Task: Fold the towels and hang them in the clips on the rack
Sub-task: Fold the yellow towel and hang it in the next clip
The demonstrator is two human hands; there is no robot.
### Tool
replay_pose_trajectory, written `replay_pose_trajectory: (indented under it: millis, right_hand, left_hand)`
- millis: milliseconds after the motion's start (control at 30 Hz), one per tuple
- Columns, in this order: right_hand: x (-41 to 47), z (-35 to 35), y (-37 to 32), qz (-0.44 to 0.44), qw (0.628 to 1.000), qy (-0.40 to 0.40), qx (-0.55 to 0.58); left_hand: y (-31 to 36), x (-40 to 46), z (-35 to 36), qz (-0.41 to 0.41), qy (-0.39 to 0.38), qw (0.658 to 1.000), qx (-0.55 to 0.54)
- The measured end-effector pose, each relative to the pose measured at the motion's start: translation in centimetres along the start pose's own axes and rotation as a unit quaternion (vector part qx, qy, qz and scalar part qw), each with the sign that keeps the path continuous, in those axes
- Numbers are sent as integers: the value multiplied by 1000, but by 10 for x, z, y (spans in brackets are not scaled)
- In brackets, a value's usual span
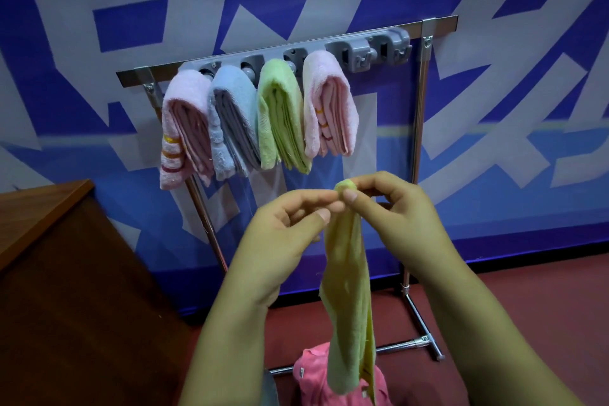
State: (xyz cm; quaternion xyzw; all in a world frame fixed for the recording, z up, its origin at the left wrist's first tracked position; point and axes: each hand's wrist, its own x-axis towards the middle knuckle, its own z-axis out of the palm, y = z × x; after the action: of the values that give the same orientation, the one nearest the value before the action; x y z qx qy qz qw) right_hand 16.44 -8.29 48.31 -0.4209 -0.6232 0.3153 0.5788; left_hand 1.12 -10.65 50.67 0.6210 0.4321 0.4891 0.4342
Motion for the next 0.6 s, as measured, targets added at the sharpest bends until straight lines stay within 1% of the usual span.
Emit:
replay_pose_trajectory:
  millis: [67, 100, 167, 233, 300, 400, 500, 600]
  right_hand:
    - [1, -1, 1, 20, 999, -28, 33]
    - [2, -1, 0, 26, 997, -39, 53]
    - [3, -1, -4, 35, 993, -57, 101]
    - [5, -2, -9, 37, 987, -70, 141]
    - [8, -4, -11, 34, 982, -82, 166]
    - [10, -10, -15, 34, 976, -75, 202]
    - [13, -18, -15, 35, 974, -33, 221]
    - [15, -28, -14, 46, 974, 18, 221]
  left_hand:
    - [-6, 2, -3, 25, 46, 998, 40]
    - [-9, 4, -5, 35, 58, 995, 78]
    - [-15, 8, -8, 49, 37, 984, 165]
    - [-19, 10, -9, 53, -6, 977, 206]
    - [-25, 13, -9, 51, -27, 976, 208]
    - [-33, 16, -10, 12, -56, 980, 190]
    - [-36, 13, -18, -1, -91, 984, 154]
    - [-37, 10, -31, 14, -75, 988, 136]
